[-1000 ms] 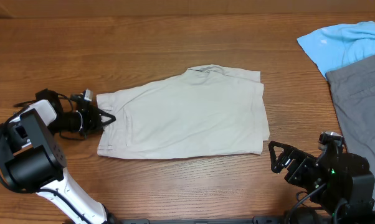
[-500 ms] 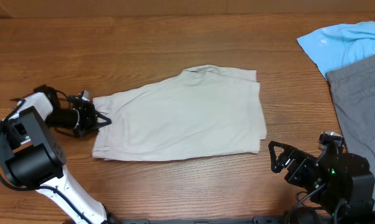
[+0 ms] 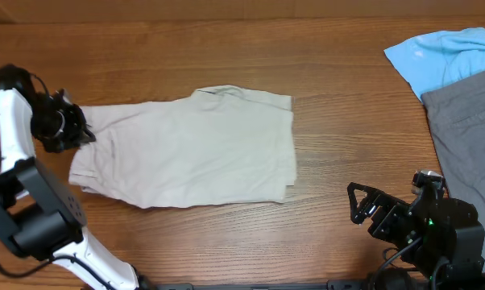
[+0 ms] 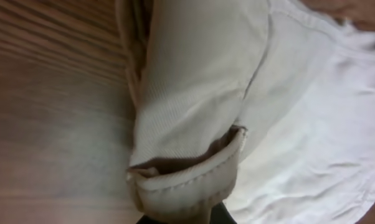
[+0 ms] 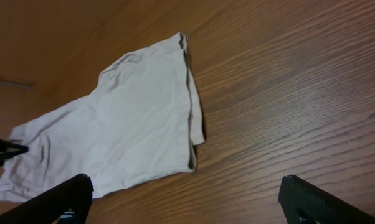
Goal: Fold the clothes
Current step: 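Lift and fold the pants' left end rightward over the middle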
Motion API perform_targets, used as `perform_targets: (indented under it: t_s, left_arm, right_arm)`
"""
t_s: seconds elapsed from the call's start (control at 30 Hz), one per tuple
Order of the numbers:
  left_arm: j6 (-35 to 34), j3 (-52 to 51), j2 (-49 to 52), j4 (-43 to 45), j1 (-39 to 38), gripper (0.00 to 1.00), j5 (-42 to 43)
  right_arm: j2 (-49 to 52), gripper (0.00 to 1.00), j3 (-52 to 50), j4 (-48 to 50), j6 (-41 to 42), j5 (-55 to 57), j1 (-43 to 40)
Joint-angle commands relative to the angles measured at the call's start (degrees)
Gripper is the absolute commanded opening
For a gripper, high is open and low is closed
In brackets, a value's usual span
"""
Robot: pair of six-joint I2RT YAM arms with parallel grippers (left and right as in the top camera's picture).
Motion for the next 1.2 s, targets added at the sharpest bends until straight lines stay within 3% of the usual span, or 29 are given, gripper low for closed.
perform_targets:
  t_s: [0.0, 0.2, 0.4, 0.7, 0.8, 1.17]
  left_arm:
    - [-1.75, 2.29, -4.90, -0.98, -1.51, 0.04, -2.14]
    - [-3.30, 2.29, -11.34, -1.95, -5.73, 0.04, -2.62]
    - [-3.72, 2.29, -16.50, -3.10, -15.80, 0.04, -3.52]
    - [-17.18, 2.29, -17.66, -1.73, -37.27, 0.04, -17.70]
    - [-20.17, 2.29, -17.66, -0.37, -42.64, 0.04, -18.86]
    - [-32.37, 2.16, -16.48, 6.95, -52.06, 0.04, -18.84]
  right_arm:
    - [0.00, 1.00, 0.83, 0.37, 0.24, 0.81, 0.22]
    - [0.00, 1.00, 0.83, 0.35, 0.24, 0.81, 0.22]
    - [0.00, 1.00, 0.83, 0.35, 0.24, 0.81, 0.22]
    - [0.00, 1.00, 0.83, 0.37, 0.24, 0.81, 0.22]
    - [0.00, 1.00, 0.83, 0.37, 0.24, 0.81, 0.22]
    - [0.00, 1.00, 0.83, 0.37, 0.24, 0.81, 0.22]
